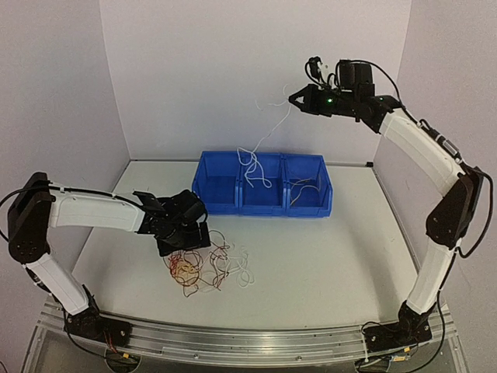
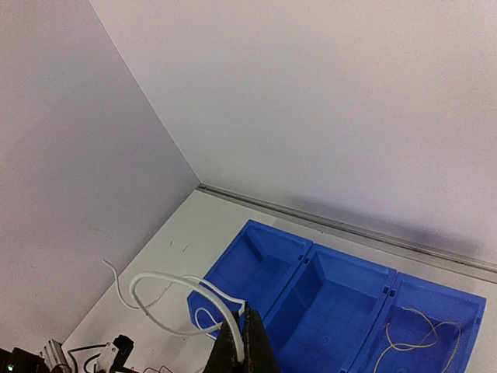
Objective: Untangle the cables
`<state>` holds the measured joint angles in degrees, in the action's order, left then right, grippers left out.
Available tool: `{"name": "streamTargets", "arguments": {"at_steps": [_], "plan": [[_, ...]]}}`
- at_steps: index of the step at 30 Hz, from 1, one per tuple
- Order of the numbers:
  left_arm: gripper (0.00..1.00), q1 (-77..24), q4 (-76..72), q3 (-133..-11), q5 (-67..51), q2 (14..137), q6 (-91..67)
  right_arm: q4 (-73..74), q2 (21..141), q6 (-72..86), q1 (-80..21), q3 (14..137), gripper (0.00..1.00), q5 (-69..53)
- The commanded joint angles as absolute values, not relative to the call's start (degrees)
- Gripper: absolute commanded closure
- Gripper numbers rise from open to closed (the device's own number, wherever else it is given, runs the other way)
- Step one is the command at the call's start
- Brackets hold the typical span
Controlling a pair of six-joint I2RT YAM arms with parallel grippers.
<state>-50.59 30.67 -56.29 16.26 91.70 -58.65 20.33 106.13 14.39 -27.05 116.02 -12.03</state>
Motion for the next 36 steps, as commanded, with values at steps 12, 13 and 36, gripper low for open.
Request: {"name": "streamTargets", "arguments": {"at_steps": [12,13,36], "plan": [[0.00,-50.89,34.19,-55.83,19.09,85.14,-60.64,16.92,123.43,12.16,-27.27,125.76,1.00,-10.30],[0.00,-50.89,34.27,-55.76,19.13,84.91,-60.57,16.94,124.25,11.82,-27.32,125.75,1.00,-9.28],[0.00,-50.89,34.98,-53.04,18.14,83.01,-62.37,24.21,134.54,-5.77,-33.84,124.02,0.92,10.45]]}}
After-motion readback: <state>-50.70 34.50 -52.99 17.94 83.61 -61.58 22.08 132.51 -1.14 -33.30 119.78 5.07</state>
